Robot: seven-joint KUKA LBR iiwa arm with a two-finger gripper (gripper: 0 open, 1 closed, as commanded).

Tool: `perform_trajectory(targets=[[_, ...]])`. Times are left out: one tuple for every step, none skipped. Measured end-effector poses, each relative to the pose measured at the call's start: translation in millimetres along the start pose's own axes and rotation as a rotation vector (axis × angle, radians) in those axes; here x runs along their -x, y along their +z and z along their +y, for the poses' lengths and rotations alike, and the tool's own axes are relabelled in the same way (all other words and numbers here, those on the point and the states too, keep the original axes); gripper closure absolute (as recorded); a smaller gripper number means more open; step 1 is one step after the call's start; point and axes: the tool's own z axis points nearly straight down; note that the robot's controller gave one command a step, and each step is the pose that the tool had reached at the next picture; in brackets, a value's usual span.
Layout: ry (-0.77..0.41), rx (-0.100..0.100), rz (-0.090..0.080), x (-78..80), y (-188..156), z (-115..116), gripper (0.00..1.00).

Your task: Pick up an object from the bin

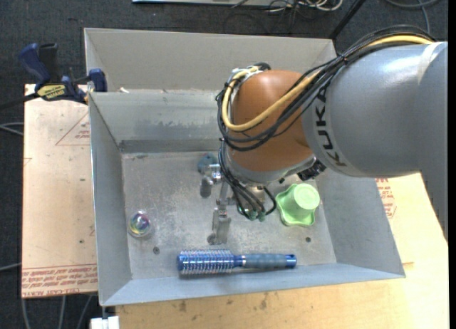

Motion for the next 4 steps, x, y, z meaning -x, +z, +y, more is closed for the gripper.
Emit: perform_trajectory(targets=[[-0.188, 0.002, -0.025, -31.8, 108.5, -19.8, 0.0], [-0.088, 0.0, -0.012, -12.6, 78.8, -51.5, 0.0], [0.036, 0.001, -0.009, -2.6, 79.7, -60.5, 0.0], [-0.119, 0.0, -0.005, -19.4, 110.4, -46.2, 0.0]])
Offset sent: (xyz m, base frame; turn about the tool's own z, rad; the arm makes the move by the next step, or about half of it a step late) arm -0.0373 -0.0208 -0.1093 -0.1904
